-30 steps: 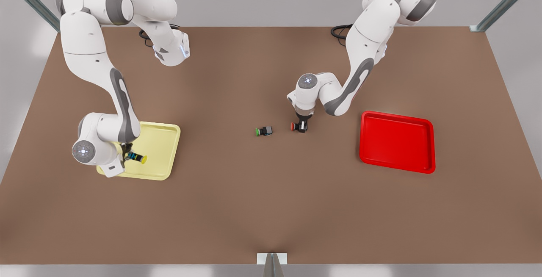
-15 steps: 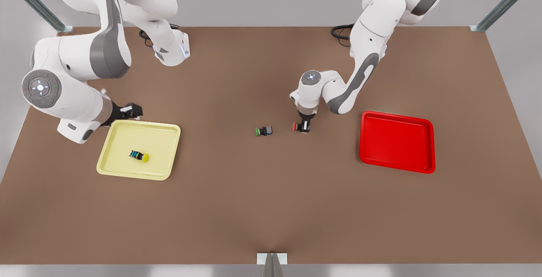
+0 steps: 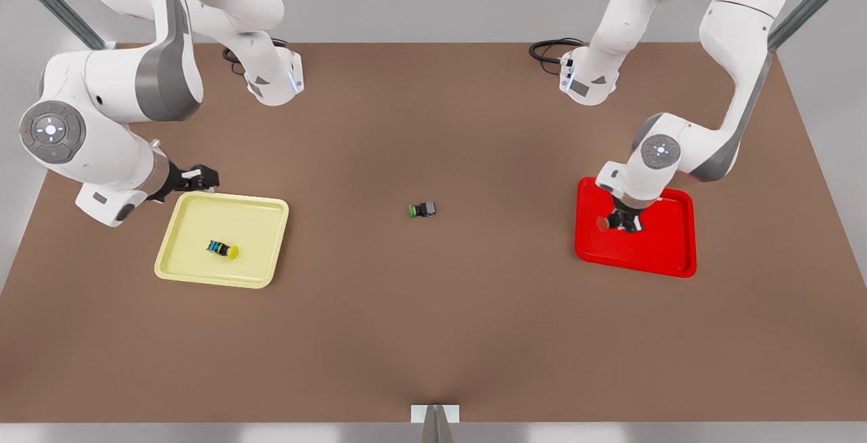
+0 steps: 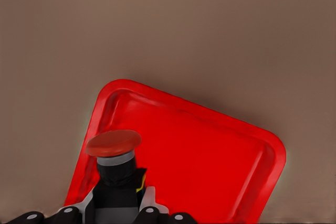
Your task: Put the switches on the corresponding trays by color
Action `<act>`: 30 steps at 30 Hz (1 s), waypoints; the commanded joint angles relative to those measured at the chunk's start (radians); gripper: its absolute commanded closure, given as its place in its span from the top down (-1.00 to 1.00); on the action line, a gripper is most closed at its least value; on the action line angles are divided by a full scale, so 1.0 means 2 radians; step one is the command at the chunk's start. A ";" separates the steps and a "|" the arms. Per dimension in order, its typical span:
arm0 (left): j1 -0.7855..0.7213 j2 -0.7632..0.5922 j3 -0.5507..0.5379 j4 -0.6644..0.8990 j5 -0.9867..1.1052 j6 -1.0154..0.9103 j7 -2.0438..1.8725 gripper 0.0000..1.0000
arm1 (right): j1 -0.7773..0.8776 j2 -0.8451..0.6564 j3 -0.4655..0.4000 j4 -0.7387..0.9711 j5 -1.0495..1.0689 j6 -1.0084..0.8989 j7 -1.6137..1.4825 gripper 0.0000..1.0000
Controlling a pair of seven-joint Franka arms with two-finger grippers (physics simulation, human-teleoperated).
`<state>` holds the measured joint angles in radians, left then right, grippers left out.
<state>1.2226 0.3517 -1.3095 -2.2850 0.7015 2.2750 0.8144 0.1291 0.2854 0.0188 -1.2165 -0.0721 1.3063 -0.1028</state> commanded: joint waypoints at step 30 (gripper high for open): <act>-0.706 -0.102 0.714 0.416 -0.345 -0.417 -0.459 1.00 | 0.000 0.000 0.001 0.004 -0.001 0.002 -0.002 1.00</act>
<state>-0.1830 0.1444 0.1318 -1.4527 0.1172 1.4419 -0.1219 0.1302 0.2854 0.0185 -1.2088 -0.0736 1.3100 -0.1044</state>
